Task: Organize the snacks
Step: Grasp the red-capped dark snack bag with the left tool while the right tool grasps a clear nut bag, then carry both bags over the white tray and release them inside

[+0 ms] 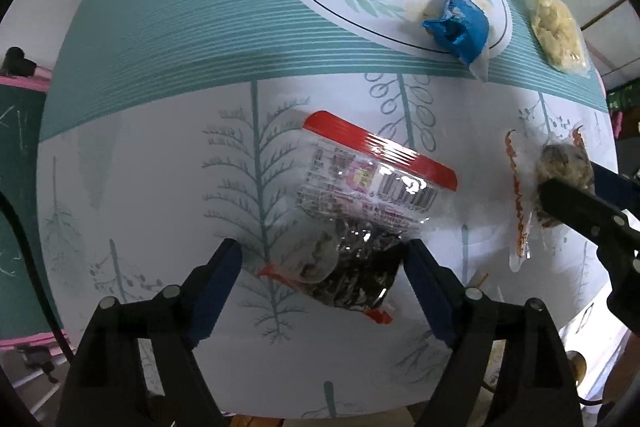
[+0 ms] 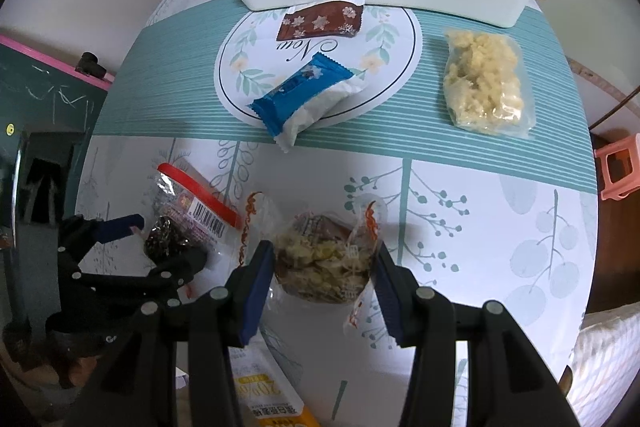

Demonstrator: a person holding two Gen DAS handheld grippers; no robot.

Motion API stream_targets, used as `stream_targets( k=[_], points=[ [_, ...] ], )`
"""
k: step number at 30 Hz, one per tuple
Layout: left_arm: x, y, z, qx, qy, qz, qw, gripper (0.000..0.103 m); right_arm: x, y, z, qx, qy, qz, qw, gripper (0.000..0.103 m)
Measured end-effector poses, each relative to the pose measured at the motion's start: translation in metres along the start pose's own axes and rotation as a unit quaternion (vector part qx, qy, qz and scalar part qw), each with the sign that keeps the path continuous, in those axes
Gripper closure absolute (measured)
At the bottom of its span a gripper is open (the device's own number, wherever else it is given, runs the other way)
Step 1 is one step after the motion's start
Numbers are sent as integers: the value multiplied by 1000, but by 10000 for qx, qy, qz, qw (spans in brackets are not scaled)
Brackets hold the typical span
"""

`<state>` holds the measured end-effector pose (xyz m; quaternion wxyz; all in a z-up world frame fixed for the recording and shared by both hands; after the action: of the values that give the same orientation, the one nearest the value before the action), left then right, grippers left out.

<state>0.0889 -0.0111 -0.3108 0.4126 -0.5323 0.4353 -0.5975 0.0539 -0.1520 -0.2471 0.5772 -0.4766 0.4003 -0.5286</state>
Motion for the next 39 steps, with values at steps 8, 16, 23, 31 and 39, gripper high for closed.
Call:
stream_targets(
  k=[8, 16, 23, 31, 39],
  points=[
    [22, -6, 4, 163, 281, -113, 9994, 67, 2, 1, -3, -22, 75, 62, 9999, 54],
    [12, -35, 12, 487, 66, -105, 9987, 67, 9, -11, 2, 124, 139, 138, 9997, 54],
    [19, -106, 64, 1250, 200, -155, 9918, 67, 28, -40, 24, 462, 406, 243, 9978, 54],
    [49, -205, 144, 2161, 682, -237, 9737, 67, 63, -118, 94, 1451, 712, 175, 9867, 54],
    [88, -263, 215, 2714, 1088, -245, 9560, 67, 93, -200, 164, 2468, 965, -84, 9642, 54]
  ],
)
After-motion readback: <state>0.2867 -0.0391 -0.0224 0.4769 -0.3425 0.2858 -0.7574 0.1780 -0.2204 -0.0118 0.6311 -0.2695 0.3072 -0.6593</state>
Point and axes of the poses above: each gripper's, at about its wrist camera, not at the fingertips, and y roughly the way its jaws point, x to its right, z to its top, the point moved 3 cm from there along y, roughly the way its jaws point, and after that the axes turned 15 degrees about -z, right-handed, at the moved point
